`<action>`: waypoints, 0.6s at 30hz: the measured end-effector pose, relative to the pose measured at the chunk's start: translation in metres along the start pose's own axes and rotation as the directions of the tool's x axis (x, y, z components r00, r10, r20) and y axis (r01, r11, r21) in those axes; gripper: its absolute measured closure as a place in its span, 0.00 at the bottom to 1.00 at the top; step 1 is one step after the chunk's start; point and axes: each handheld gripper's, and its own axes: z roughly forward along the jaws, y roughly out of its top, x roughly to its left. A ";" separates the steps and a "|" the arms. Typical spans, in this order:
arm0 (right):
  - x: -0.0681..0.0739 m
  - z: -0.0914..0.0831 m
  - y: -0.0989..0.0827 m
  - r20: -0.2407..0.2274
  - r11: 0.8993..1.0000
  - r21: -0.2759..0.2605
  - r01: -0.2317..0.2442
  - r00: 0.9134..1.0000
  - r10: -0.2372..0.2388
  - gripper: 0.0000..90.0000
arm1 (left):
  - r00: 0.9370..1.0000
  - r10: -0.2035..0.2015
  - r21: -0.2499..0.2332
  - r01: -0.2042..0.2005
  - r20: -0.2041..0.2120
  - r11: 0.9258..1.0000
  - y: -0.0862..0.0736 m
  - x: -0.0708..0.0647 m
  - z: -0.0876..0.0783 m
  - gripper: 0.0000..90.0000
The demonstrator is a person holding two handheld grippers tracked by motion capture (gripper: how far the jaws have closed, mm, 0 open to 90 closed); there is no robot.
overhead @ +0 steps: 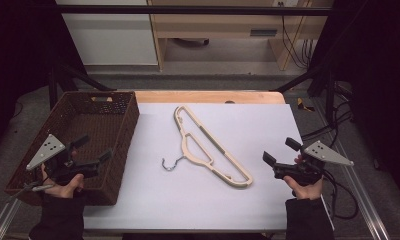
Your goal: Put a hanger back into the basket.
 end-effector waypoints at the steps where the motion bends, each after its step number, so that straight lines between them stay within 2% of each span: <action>1: 0.000 0.001 0.000 -0.005 1.000 0.003 0.005 1.000 -0.005 0.03 | 1.000 0.000 0.003 0.000 0.001 1.000 0.000 0.000 0.000 0.03; 3: 0.002 0.002 0.000 -0.007 1.000 0.003 0.000 1.000 0.000 0.03 | 1.000 -0.003 0.005 0.003 0.002 1.000 -0.001 0.000 0.000 0.03; 8: 0.010 0.010 0.000 -0.021 0.999 0.031 0.024 1.000 -0.023 0.05 | 1.000 0.000 0.005 0.000 0.003 1.000 -0.001 0.000 0.000 0.03; 9: 0.014 0.015 0.000 -0.037 0.998 0.046 0.039 0.999 -0.037 0.06 | 1.000 0.003 0.005 -0.003 0.002 1.000 -0.001 0.000 0.000 0.03; 12: 0.018 0.021 0.001 -0.047 0.996 0.072 0.061 0.997 -0.058 0.06 | 1.000 0.000 0.008 0.000 0.002 1.000 -0.001 0.000 0.001 0.03; 18: 0.031 0.036 0.000 -0.076 0.992 0.102 0.078 0.995 -0.070 0.09 | 1.000 0.004 0.011 -0.005 0.010 1.000 -0.001 -0.001 0.002 0.03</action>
